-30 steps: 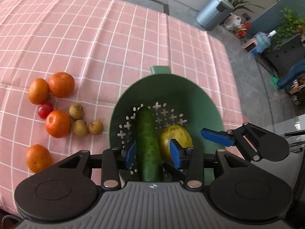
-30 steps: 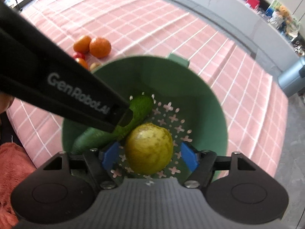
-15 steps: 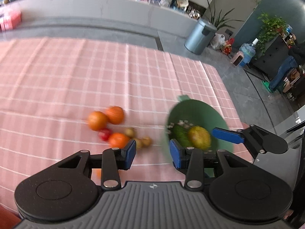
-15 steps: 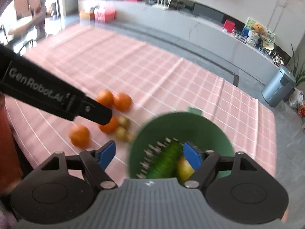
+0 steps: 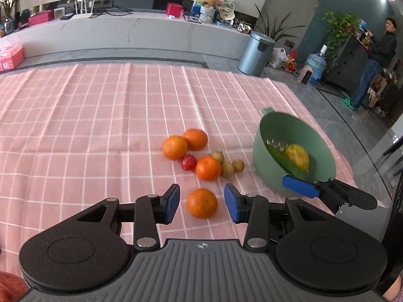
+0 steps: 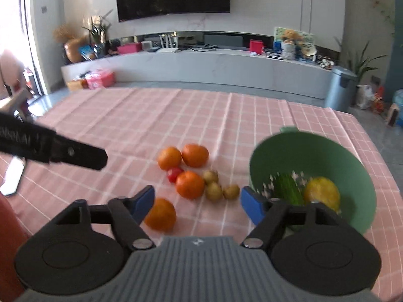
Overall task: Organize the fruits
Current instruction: 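Grasp an orange with the left tool while the right tool grasps another orange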
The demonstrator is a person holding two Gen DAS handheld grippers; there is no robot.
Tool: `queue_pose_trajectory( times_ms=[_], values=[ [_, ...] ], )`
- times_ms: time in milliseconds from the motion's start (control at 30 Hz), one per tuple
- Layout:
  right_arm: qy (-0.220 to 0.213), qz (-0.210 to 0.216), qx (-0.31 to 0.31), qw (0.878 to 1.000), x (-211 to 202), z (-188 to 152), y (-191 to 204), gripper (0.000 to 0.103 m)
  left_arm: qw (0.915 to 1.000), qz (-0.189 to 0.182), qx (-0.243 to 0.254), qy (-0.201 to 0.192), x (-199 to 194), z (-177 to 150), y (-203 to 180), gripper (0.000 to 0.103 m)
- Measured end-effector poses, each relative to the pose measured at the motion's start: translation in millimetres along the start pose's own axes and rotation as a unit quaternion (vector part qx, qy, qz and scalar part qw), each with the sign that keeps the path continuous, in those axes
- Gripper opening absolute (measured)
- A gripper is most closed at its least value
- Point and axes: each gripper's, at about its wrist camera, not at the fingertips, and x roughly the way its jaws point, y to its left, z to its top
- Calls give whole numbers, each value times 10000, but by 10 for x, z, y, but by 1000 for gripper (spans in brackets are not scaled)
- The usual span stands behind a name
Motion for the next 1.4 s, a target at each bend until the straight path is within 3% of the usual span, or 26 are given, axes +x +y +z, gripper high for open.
queue_pose_trajectory(
  times_ms=[100, 367, 700, 900, 1000, 1333, 1400],
  values=[
    [151, -49, -23, 9999, 116, -104, -23, 55, 9999, 50, 0, 115, 142, -93, 33, 47],
    [352, -55, -179, 9992, 382, -137, -83, 54, 9988, -40, -240, 430, 514, -236, 106, 48],
    [563, -52, -47, 9984, 575, -193, -157, 40, 9962, -163, -473, 712, 839, -272, 143, 53],
    [638, -30, -61, 9979, 645, -211, -140, 40, 9955, -301, -582, 683, 957, -278, 187, 56],
    [628, -37, -127, 9979, 642, -217, -123, 40, 9951, -431, -603, 654, 956, -284, 184, 46],
    [400, 15, -475, 9981, 673, -116, 61, 45, 9958, 95, -838, 357, 790, -248, 423, 44],
    [336, 29, -522, 9981, 718, -72, 108, 51, 9945, 162, -1000, 258, 753, -223, 517, 44]
  ],
)
